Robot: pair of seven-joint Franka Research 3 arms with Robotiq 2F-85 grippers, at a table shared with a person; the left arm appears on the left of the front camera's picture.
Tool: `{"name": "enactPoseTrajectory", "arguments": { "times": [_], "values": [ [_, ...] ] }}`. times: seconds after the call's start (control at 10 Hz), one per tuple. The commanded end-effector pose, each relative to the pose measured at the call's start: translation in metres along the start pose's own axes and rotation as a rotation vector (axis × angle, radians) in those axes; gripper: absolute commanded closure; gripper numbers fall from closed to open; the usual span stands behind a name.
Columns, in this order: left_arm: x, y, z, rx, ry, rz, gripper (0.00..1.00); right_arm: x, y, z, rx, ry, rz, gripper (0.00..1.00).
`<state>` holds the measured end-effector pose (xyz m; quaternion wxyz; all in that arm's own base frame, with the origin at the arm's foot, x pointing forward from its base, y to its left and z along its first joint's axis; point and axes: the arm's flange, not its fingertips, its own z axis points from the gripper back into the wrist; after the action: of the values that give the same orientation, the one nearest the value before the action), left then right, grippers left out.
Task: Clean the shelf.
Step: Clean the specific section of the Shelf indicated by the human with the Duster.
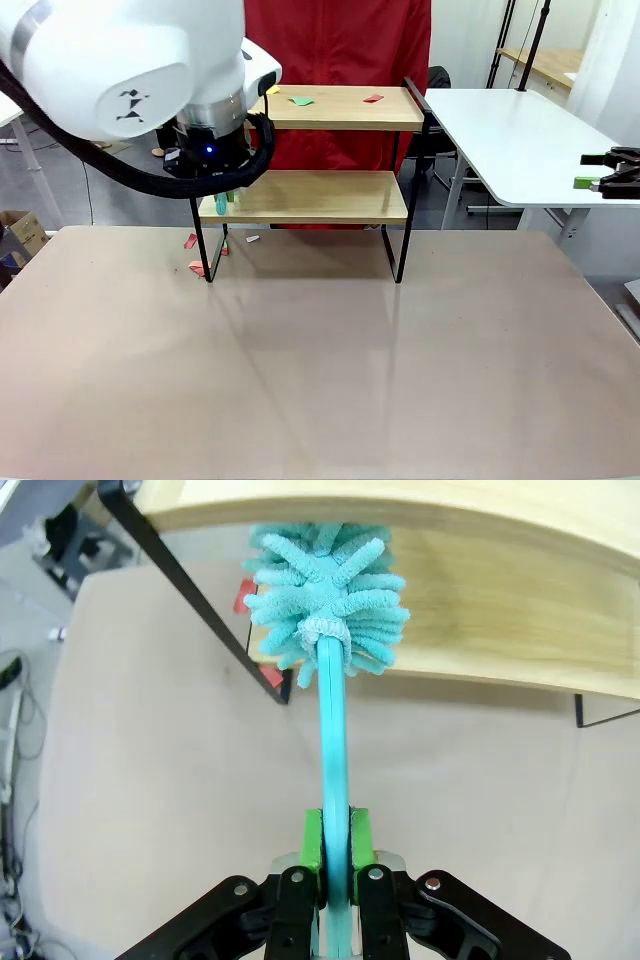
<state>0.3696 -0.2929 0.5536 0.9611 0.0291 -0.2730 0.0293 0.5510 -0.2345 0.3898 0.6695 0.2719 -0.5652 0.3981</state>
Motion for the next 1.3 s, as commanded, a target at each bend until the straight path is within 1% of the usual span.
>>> {"name": "enactPoseTrajectory", "arguments": {
  "times": [0.0,0.2,0.3,0.4,0.6,0.7,0.8,0.9,1.0,1.1,1.2],
  "values": [
    [-0.01,0.029,-0.003,-0.082,0.001,-0.072,0.87,0.003,0.002,0.0,0.003,0.002,0.003,0.0],
    [-0.011,0.046,0.0,-0.121,0.018,-0.206,0.87,0.003,0.002,0.0,0.003,0.002,0.003,0.0],
    [-0.01,0.058,0.0,-0.179,0.025,-0.291,0.87,0.003,0.002,0.0,0.003,0.002,0.003,0.0],
    [-0.009,0.07,0.0,-0.236,0.025,-0.349,0.87,0.003,0.002,0.0,0.003,0.002,0.003,0.0],
    [-0.005,0.096,-0.007,-0.399,0.035,-0.489,0.87,0.003,0.002,0.0,0.003,0.002,0.003,0.0],
    [-0.004,0.112,-0.015,-0.456,0.076,-0.574,0.87,0.003,0.002,0.0,0.003,0.002,0.003,0.0],
    [-0.004,0.123,-0.018,-0.513,0.075,-0.641,0.87,0.003,0.002,0.0,0.003,0.002,0.003,0.0],
    [-0.003,0.133,-0.02,-0.55,0.045,-0.746,0.87,0.003,0.002,0.0,0.003,0.002,0.003,0.0],
    [0.0,0.141,-0.021,-0.574,0.073,-0.809,0.87,0.003,0.002,0.0,0.003,0.002,0.003,0.0],
    [0.005,0.153,-0.017,-0.665,0.055,-0.833,0.87,0.003,0.002,0.0,0.003,0.002,0.003,0.0],
    [0.011,0.168,-0.006,-0.756,-0.013,-0.877,0.87,0.003,0.002,0.0,0.003,0.002,0.003,0.0]
  ]
}}
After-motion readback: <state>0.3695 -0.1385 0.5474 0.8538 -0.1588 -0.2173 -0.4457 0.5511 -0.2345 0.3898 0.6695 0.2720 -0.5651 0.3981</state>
